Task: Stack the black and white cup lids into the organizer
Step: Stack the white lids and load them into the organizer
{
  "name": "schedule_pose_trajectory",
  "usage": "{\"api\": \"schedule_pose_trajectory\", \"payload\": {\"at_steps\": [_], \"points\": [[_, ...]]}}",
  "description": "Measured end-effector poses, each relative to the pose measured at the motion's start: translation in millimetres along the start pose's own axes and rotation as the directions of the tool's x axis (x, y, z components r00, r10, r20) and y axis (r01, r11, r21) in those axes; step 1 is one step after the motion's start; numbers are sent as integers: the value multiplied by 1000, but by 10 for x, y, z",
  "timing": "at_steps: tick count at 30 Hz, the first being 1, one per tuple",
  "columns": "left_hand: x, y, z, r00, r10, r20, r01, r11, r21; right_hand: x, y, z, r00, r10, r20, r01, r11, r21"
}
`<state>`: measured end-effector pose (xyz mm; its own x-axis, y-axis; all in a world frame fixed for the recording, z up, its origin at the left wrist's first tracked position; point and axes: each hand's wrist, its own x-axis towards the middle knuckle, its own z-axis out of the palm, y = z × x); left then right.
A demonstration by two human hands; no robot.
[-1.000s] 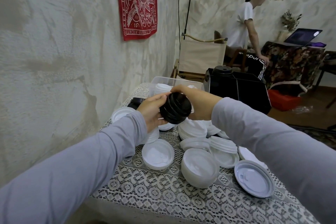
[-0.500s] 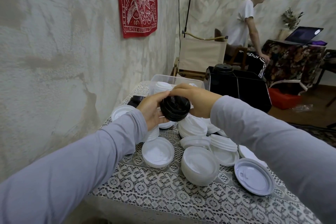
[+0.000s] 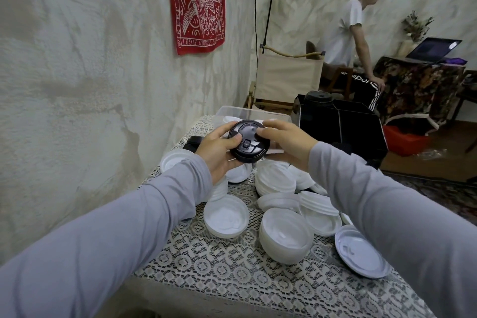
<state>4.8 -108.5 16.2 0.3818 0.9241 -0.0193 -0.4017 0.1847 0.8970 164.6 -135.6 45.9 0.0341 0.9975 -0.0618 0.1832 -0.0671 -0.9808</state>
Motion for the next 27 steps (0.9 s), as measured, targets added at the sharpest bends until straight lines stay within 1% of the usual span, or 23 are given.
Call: {"api": "schedule_pose_trajectory", "payload": {"at_steps": [3,6,8,12,17,23,25,27], "points": [[6,-9,-7,1000,-18,-16,18,1000,-6,24,72,-18,999,30,39,-33,995,91],[0,-17,-15,999,-42,21,41,999,33,68,124,-45,996,86,26,-89,987,133],[-9,-15,-13,998,-46,46,43,996,73,87,152,-41,995,96,22,-98,983,152],[-17,-12,4,996,-66,63,60,994,95,117,180,-59,999,44,17,-47,977,206],[11,-43,24,997,-72,8,71,993,96,115,170,-29,1000,-25,-7,26,961,277],[21,-82,30,1000,-1,-31,5,992,124,69,170,28,995,-95,-24,98,949,299],[15,-79,38,999,22,-40,-16,991,132,74,177,26,995,-96,-26,100,946,310],[15,-73,44,998,45,-51,-37,990,138,78,191,12,997,-74,12,67,948,311]]}}
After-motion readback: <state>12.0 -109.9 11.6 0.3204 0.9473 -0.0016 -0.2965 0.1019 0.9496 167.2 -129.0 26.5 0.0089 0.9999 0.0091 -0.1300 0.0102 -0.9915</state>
